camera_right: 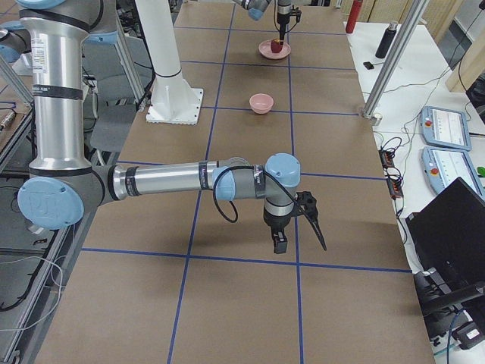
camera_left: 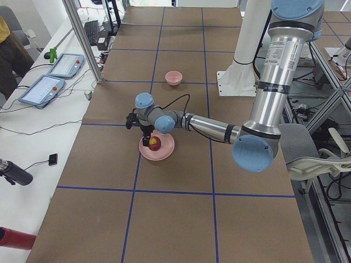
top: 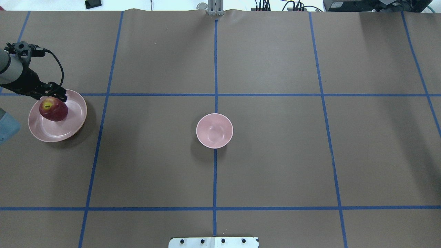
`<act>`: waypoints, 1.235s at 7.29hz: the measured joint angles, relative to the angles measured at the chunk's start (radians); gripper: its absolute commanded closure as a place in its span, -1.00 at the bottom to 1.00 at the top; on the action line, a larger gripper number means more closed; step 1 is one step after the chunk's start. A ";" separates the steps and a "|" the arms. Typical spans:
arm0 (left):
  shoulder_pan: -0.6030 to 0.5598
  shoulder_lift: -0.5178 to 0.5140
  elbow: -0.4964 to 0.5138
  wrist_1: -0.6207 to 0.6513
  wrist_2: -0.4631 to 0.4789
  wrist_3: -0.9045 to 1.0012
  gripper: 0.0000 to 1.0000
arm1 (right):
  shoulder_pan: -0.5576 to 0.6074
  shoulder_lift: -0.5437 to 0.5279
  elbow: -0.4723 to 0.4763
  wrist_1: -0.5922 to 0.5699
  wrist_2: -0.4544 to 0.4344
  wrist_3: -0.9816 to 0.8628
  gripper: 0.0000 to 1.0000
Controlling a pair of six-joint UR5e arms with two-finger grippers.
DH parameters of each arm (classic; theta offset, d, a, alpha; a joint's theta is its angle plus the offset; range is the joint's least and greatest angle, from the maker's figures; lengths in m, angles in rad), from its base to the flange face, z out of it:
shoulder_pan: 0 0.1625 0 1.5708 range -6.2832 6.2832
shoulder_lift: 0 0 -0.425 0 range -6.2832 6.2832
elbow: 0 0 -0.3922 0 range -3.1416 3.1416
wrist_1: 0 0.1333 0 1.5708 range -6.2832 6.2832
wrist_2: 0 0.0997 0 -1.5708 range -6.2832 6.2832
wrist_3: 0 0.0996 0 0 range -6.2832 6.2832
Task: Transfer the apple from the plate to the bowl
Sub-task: 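Move the left gripper over the red apple on the pink plate, then lower the left gripper and close it around the red apple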
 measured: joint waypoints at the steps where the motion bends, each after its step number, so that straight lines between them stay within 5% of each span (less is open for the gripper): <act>1: 0.002 0.002 -0.001 0.001 -0.013 0.001 -0.99 | 0.000 0.000 0.000 0.000 0.000 0.002 -1.00; 9: -0.004 0.011 -0.002 0.018 -0.020 0.074 -0.99 | 0.000 0.002 0.001 -0.001 -0.004 0.008 -1.00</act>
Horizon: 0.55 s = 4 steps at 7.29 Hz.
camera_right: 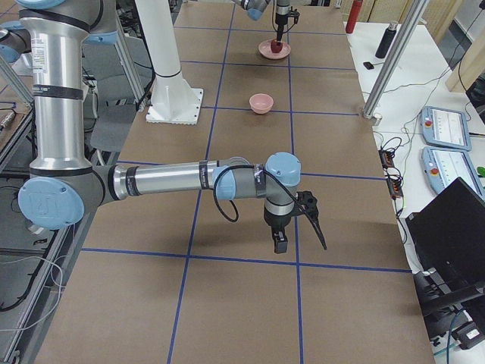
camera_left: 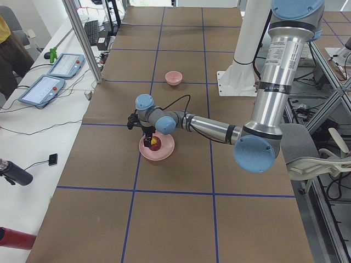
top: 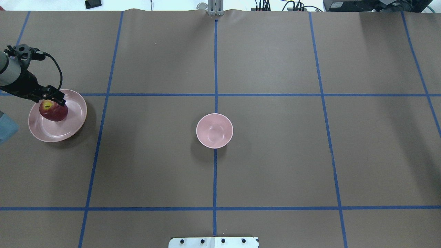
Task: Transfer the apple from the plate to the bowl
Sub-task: 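Lower the left gripper and close it around the red apple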
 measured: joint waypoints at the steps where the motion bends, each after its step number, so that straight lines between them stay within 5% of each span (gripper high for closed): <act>1: 0.001 0.000 0.004 0.002 0.003 0.005 -0.99 | 0.000 0.000 -0.001 0.000 0.000 0.000 -1.00; 4: 0.006 -0.001 0.018 0.003 0.012 0.009 -0.99 | 0.000 0.000 -0.009 0.001 0.000 0.000 -1.00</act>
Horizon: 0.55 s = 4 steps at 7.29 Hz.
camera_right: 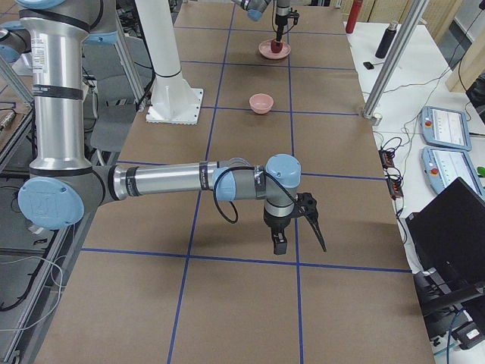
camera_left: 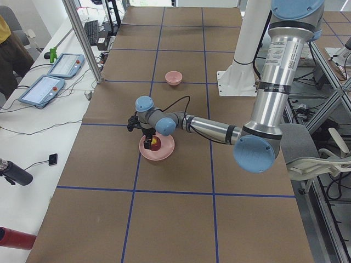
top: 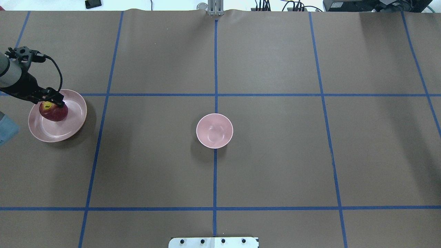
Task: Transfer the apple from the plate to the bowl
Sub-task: 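Lower the left gripper and close it around the red apple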
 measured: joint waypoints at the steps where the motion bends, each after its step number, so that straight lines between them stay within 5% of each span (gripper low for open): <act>1: 0.002 -0.004 0.007 -0.001 0.001 0.000 -0.99 | 0.000 0.000 -0.002 0.001 0.000 0.000 -1.00; 4: 0.012 -0.006 0.015 -0.004 -0.001 0.000 -0.96 | 0.000 0.000 -0.009 0.004 -0.001 0.000 -1.00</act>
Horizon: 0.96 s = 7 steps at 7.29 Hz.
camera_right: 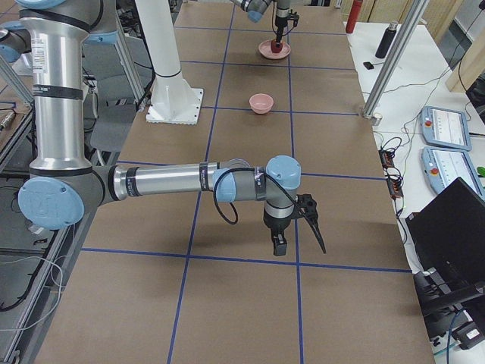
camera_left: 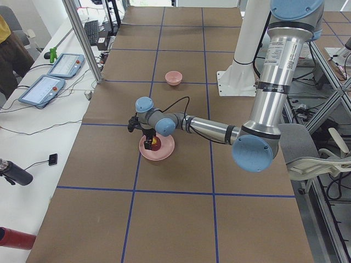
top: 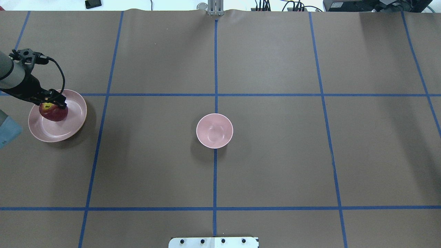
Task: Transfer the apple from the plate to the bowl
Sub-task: 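Lower the left gripper and close it around the red apple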
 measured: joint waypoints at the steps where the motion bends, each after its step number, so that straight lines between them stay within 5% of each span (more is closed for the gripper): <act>1: 0.003 0.002 0.004 -0.002 -0.001 0.000 -0.94 | 0.000 0.000 -0.003 0.001 0.000 0.000 -1.00; 2: 0.007 0.005 0.007 -0.005 -0.003 0.000 -0.74 | -0.001 0.001 -0.005 0.002 0.000 0.000 -1.00; 3: 0.009 0.006 0.010 -0.008 -0.005 0.000 -0.14 | -0.001 0.001 -0.006 0.002 0.000 0.001 -1.00; 4: 0.010 0.007 0.009 -0.008 -0.007 -0.001 0.66 | -0.001 0.001 -0.006 0.002 0.000 0.001 -1.00; 5: 0.010 0.008 0.006 -0.009 -0.009 -0.002 1.00 | -0.001 0.001 -0.006 0.002 0.000 0.002 -1.00; 7: 0.002 0.022 -0.062 0.012 -0.021 -0.003 1.00 | -0.002 0.001 -0.006 0.002 0.002 0.003 -1.00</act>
